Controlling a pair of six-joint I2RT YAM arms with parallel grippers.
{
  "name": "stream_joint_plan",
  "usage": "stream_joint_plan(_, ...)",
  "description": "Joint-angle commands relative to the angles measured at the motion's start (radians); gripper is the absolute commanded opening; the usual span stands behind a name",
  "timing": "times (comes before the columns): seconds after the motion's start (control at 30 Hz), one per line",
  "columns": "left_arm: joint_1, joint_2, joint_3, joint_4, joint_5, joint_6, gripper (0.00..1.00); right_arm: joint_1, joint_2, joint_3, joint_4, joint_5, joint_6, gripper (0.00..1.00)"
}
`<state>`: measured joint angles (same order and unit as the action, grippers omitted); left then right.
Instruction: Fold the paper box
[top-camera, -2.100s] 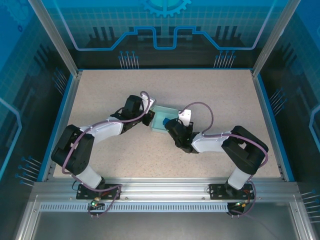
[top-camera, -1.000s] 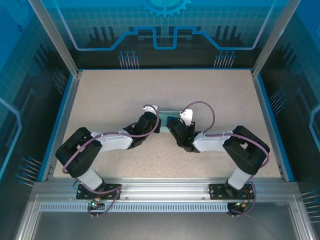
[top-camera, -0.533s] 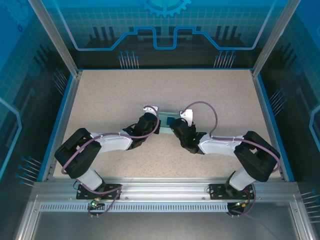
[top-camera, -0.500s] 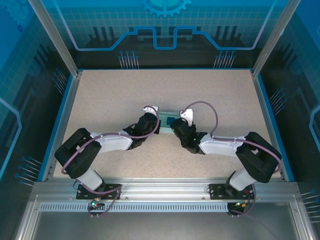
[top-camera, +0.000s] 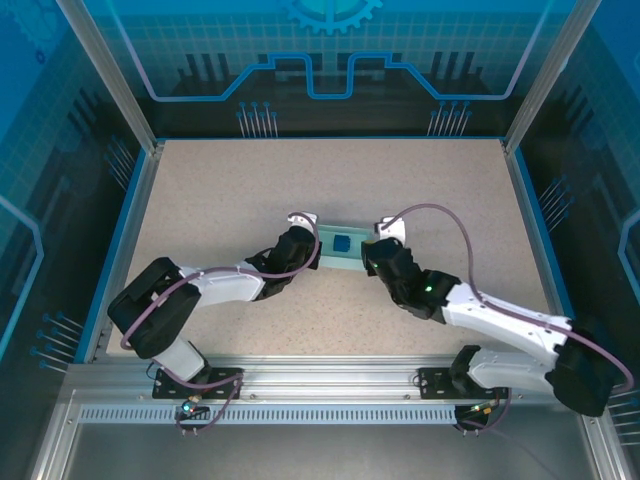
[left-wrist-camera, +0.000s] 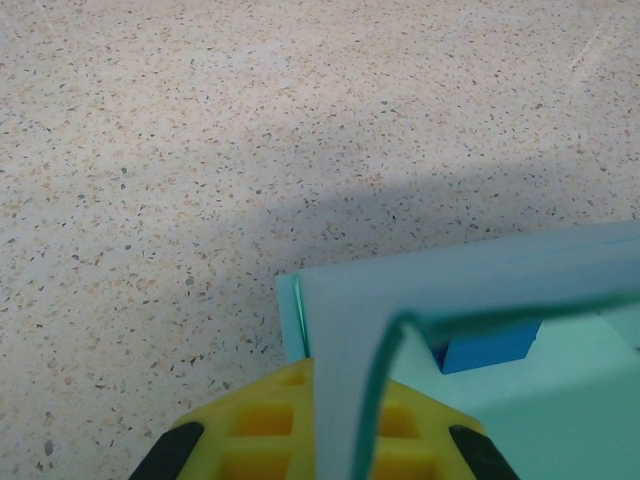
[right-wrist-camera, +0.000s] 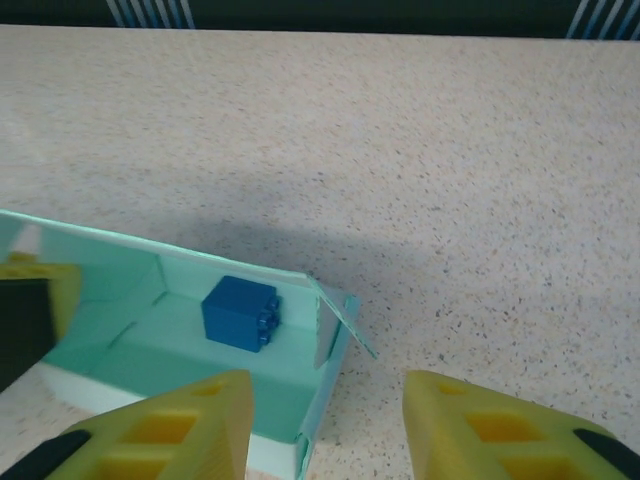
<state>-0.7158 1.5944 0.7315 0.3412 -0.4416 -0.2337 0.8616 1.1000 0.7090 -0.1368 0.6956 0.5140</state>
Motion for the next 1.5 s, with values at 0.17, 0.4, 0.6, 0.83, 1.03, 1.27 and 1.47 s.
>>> stream_joint_plan(0.17,-0.011,-0.020,-0.020,-0.043,-0.008,0.013,0.00,-0.228,0.090,0.252,-0.160,-0.432,-0.161,0.48)
stream_joint_plan(0.4,-0.013,-0.015,-0.020,-0.038,-0.009,0.014,0.00,-0.315,0.367,0.489,-0.241,-0.611,-0.189,0.49)
stream_joint_plan(0.6,-0.019,-0.025,-0.025,-0.042,-0.012,0.011,0.00,-0.311,0.480,0.526,-0.283,-0.660,-0.174,0.46)
stream_joint_plan(0.83,-0.029,-0.038,-0.033,-0.052,-0.016,-0.004,0.03,-0.270,0.460,0.431,-0.250,-0.636,-0.143,0.45)
stream_joint_plan(1.03,-0.041,-0.066,-0.061,-0.059,-0.017,-0.027,0.13,-0.241,0.443,0.364,-0.220,-0.610,-0.116,0.44)
stream_joint_plan(1.27,-0.056,-0.105,-0.098,-0.076,-0.014,-0.046,0.29,-0.202,0.437,0.318,-0.195,-0.574,-0.098,0.42)
stream_joint_plan(1.47,-0.057,-0.169,-0.146,-0.105,-0.007,-0.050,0.45,-0.183,0.439,0.288,-0.187,-0.543,-0.089,0.42)
